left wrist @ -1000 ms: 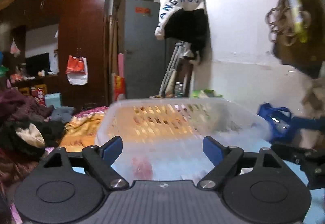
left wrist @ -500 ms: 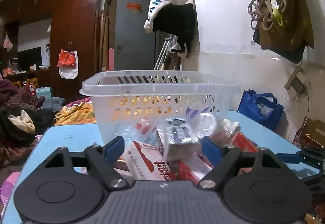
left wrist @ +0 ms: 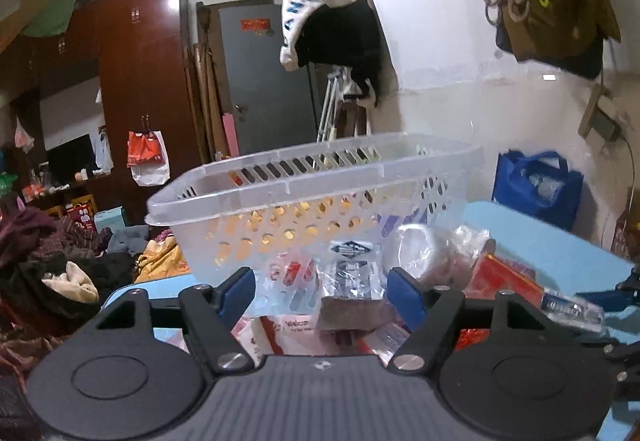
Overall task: Organize objects
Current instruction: 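Grasp the dark packet in clear bag with left tool while right grasps clear-wrapped packet, then lift both packets over the white basket and open both tools, then grasp the white barcode box with right tool while left grasps the blue-white bagged box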
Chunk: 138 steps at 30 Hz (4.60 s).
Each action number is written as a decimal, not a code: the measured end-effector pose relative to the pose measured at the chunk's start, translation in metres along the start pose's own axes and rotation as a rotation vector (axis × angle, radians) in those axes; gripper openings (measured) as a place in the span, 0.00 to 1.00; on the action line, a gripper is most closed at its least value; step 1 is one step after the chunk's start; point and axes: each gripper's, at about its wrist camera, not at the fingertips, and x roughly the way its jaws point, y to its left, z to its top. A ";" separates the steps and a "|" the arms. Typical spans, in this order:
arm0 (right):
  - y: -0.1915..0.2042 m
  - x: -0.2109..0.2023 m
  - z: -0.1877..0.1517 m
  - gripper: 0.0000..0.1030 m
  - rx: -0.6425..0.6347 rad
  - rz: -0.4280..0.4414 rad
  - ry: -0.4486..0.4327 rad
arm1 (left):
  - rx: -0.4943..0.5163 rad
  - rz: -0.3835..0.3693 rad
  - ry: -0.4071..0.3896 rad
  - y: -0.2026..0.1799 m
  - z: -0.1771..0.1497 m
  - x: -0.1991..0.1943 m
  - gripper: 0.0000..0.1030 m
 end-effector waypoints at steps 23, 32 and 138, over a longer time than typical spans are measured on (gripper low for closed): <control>-0.002 -0.018 0.003 0.45 0.058 0.025 -0.084 | -0.091 0.017 -0.140 0.028 -0.028 -0.047 0.43; -0.008 -0.026 0.014 0.44 0.099 -0.004 -0.144 | -0.162 0.037 -0.180 0.050 -0.031 -0.059 0.43; 0.094 -0.001 -0.006 0.54 -0.016 0.048 -0.140 | -0.025 -0.006 -0.132 -0.022 -0.121 -0.115 0.82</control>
